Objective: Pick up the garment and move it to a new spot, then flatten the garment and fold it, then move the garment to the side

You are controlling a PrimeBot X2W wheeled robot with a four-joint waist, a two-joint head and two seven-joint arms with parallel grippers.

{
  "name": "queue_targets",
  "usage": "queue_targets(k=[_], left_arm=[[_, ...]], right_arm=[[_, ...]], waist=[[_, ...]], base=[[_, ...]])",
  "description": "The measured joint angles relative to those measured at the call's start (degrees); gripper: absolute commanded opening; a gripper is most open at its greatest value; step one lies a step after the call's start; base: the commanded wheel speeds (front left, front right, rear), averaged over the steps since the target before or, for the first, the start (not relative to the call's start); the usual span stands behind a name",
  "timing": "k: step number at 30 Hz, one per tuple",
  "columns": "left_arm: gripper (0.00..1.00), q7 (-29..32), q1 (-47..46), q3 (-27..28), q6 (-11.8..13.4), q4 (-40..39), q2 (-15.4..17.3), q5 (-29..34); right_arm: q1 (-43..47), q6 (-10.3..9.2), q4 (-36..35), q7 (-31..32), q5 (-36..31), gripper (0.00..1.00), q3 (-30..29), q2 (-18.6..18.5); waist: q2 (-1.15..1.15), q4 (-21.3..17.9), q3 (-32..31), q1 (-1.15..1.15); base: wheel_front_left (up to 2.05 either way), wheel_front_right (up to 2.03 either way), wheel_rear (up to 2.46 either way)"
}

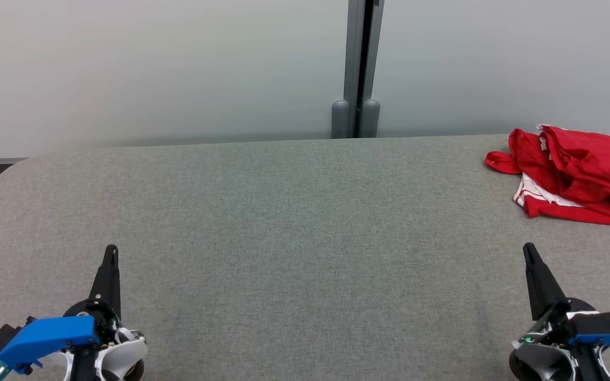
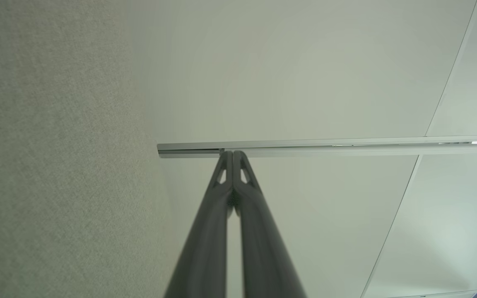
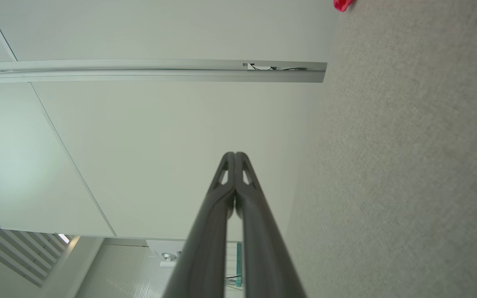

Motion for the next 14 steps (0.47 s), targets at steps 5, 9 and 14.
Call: queue_targets(k=[5, 9, 14], left_arm=[[0.0, 0.0, 0.0, 0.0, 0.0, 0.0, 0.0, 0.0], [0.0, 0.0, 0.0, 0.0, 0.0, 0.0, 0.0, -0.01], [0.0, 0.0, 0.0, 0.0, 0.0, 0.0, 0.0, -0.01]], right_arm=[[-0.06, 0.0, 0.0, 0.0, 0.0, 0.0, 0.0, 0.0], [-0.07, 0.0, 0.0, 0.0, 0.0, 0.0, 0.0, 0.0], [-0.08, 0.0, 0.0, 0.0, 0.0, 0.0, 0.0, 0.0]], waist=[[0.0, 0.0, 0.0, 0.0], [0.0, 0.0, 0.0, 0.0], [0.0, 0.0, 0.0, 0.0]], base=[[0.0, 0.0, 0.0], [0.0, 0.0, 0.0], [0.0, 0.0, 0.0]])
